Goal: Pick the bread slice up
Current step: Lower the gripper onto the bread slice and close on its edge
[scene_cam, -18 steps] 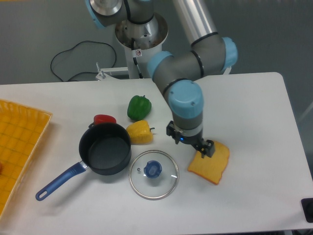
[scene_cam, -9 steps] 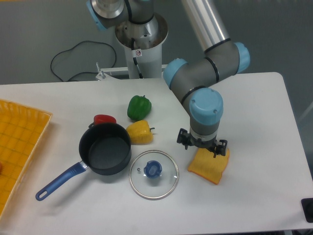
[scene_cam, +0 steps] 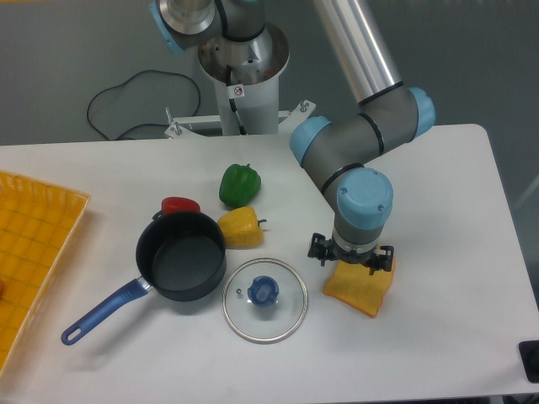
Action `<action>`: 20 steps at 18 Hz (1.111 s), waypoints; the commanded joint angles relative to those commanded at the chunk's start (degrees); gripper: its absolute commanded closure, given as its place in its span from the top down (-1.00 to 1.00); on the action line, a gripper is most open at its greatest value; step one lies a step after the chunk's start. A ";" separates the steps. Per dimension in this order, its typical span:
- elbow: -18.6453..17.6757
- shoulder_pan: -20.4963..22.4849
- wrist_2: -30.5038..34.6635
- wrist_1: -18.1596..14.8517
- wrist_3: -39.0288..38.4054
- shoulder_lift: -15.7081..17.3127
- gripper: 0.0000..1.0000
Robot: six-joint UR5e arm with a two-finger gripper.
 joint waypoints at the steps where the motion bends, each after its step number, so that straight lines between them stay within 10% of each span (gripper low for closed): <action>1: 0.09 0.35 0.26 0.00 -1.23 -0.09 1.00; 20: 1.23 0.18 2.11 1.32 -14.42 -3.95 1.00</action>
